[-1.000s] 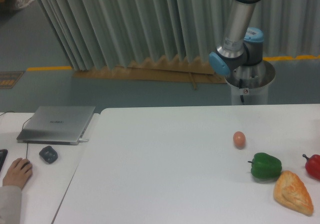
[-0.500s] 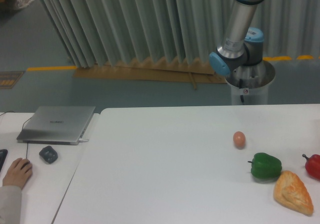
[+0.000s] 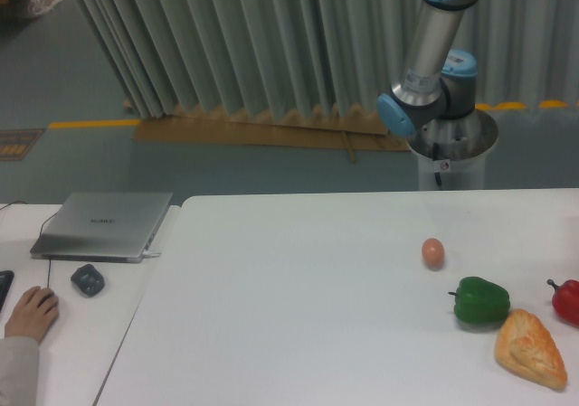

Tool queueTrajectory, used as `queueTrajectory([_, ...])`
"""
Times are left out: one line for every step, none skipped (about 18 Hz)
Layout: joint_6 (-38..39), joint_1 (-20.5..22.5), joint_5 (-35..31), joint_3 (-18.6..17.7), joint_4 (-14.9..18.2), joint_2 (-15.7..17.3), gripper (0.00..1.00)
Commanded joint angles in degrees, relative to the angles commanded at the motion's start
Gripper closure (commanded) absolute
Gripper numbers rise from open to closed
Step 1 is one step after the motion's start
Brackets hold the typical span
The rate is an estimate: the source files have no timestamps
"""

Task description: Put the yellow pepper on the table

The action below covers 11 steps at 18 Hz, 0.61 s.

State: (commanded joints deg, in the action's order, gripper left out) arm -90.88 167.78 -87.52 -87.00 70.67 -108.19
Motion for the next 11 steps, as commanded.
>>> queueTrajectory([9.14, 0.26, -0.2, -1.05, -2.1, 0.17, 0.0])
queueTrajectory([16.19, 0.09, -0.63, -0.98, -2.47, -0.09, 0.0])
queueTrajectory([17.05, 0.0, -2.38, -0.97, -2.3, -0.52, 0.0])
queueTrajectory([17.84, -0.17, -4.66, -0.97, -2.38, -0.79, 0.0])
queueTrajectory([20.46, -0.69, -5.12, -1.32, -2.73, -1.4, 0.0])
queueTrajectory([25.27, -0.7, -5.38, -1.07, -2.91, -1.32, 0.0])
queueTrajectory([29.23, -0.61, -5.47, -0.37, -3.43, -1.67, 0.0])
queueTrajectory([29.79, -0.52, -6.17, -0.19, -4.05, -1.84, 0.0])
queueTrajectory([28.15, -0.35, -7.05, -0.18, -3.88, -1.41, 0.0])
queueTrajectory([26.3, -0.44, -7.92, -0.18, -3.62, -1.15, 0.0])
queueTrajectory([26.02, -0.52, -8.37, -0.62, -3.61, -1.32, 0.0])
